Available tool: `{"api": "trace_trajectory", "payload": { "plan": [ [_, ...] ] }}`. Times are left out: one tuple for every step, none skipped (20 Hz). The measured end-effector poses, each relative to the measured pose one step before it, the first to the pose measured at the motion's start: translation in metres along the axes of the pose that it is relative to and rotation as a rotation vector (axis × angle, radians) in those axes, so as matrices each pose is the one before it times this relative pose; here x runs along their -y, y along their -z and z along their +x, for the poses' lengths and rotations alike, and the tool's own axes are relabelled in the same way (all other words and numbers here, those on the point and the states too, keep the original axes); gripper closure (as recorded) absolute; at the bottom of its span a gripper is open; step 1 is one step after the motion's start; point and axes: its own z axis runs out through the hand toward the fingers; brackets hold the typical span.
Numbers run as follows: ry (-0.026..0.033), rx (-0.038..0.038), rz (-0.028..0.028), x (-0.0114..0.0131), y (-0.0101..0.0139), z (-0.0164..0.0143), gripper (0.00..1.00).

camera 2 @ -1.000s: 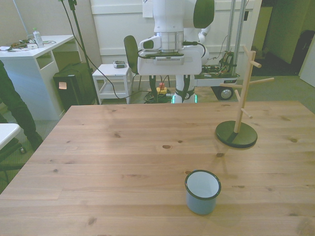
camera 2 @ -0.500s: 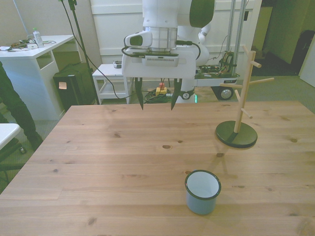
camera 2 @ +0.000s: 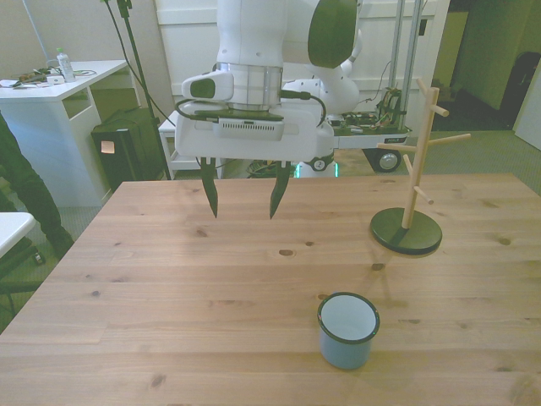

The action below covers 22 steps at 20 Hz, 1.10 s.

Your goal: Hang the mug

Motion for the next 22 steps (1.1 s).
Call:
{"api": "trace_trajectory", "payload": {
  "plan": [
    [0.00376,0.00065,0.00528,0.00657,-0.00445,0.00309,0.0],
    [0.00475,0.00201,0.00558,0.00751,-0.00475,0.00171,0.0],
    [0.00775,0.00193,0.00411,0.00776,-0.00397,0.00046,0.0],
    [0.01001,-0.00011,0.00413,0.00875,-0.00261,-0.00039,0.0],
    [0.01023,0.00023,0.00318,0.00873,-0.00242,-0.00119,0.0],
    [0.00931,-0.00166,0.00434,0.00883,-0.00097,-0.00107,0.0],
    [0.00757,-0.00094,0.0025,0.00753,-0.00156,-0.00093,0.0],
    [0.00533,-0.00213,0.00199,0.00705,-0.00124,-0.00049,0.0],
    [0.00279,-0.00139,0.00065,0.00544,-0.00237,0.00045,0.0],
    [0.00027,-0.00116,-0.00024,0.00353,-0.00245,0.00141,0.0],
    [-0.00075,-0.00139,-0.00088,0.00261,-0.00342,0.00239,0.0],
    [-0.00189,-0.00114,-0.0021,0.00173,-0.00379,0.0029,0.0],
    [-0.00175,-0.00167,-0.00167,0.00121,-0.00316,0.00297,0.0],
    [-0.00137,-0.00139,-0.00088,0.00162,-0.00294,0.00281,0.0],
    [-0.00166,0.00004,-0.00146,0.00212,-0.00321,0.00216,0.0],
    [-0.00195,0.00144,-0.00216,0.00228,-0.00288,0.00196,0.0],
    [-0.00031,0.00217,-0.00167,0.00274,-0.00281,0.0014,0.0],
    [0.00039,0.00161,-0.00081,0.00303,-0.00347,0.00103,0.0],
    [0.00065,0.00126,-0.00048,0.0033,-0.00329,0.00078,0.0],
    [0.00074,0.00317,-0.00075,0.00416,-0.00424,-0.00016,0.0],
    [-0.00017,0.0034,-0.00131,0.0048,-0.00411,-0.00054,0.0],
    [0.00047,0.00234,-0.00112,0.00469,-0.0036,-0.00081,0.0]
  ]
}}
